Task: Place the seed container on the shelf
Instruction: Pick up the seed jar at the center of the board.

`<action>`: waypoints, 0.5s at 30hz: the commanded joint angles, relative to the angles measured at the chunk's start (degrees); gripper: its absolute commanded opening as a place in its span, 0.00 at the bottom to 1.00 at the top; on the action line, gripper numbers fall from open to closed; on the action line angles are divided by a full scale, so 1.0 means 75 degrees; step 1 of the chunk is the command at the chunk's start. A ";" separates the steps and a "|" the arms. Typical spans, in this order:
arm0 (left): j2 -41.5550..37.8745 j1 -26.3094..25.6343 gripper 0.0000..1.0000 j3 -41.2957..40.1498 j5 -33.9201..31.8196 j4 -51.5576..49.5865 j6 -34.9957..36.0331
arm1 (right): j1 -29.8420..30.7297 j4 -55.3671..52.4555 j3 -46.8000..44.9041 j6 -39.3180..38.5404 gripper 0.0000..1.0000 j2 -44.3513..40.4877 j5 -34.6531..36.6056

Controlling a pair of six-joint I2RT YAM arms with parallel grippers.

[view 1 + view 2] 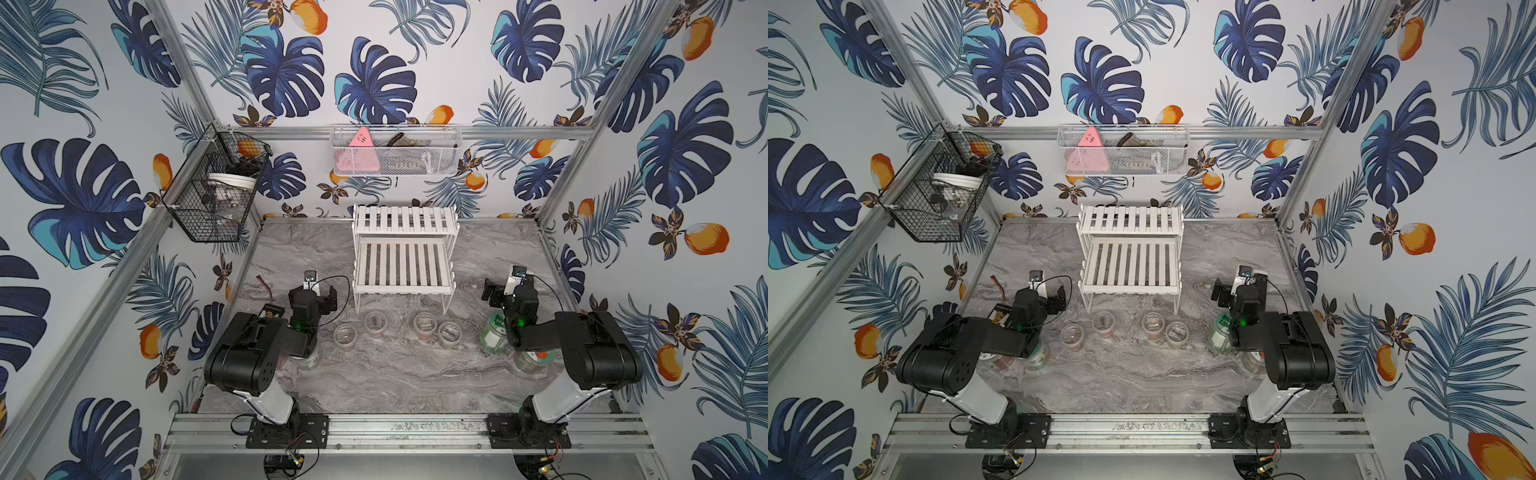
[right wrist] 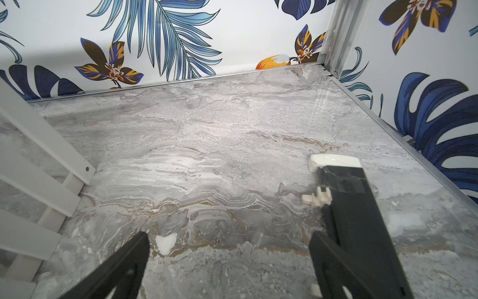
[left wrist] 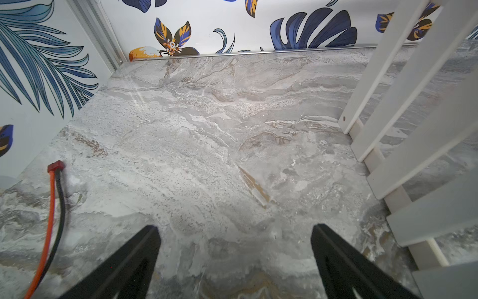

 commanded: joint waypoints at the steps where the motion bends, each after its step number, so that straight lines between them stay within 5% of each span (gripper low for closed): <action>1: -0.0022 0.0011 0.99 -0.0021 0.0012 0.0067 0.0024 | -0.0009 -0.0470 0.0001 0.0052 1.00 0.0040 0.0047; 15: -0.0015 0.0008 0.99 -0.0019 0.0009 0.0065 0.0024 | -0.0028 -0.0473 -0.0007 0.0029 1.00 0.0042 -0.0022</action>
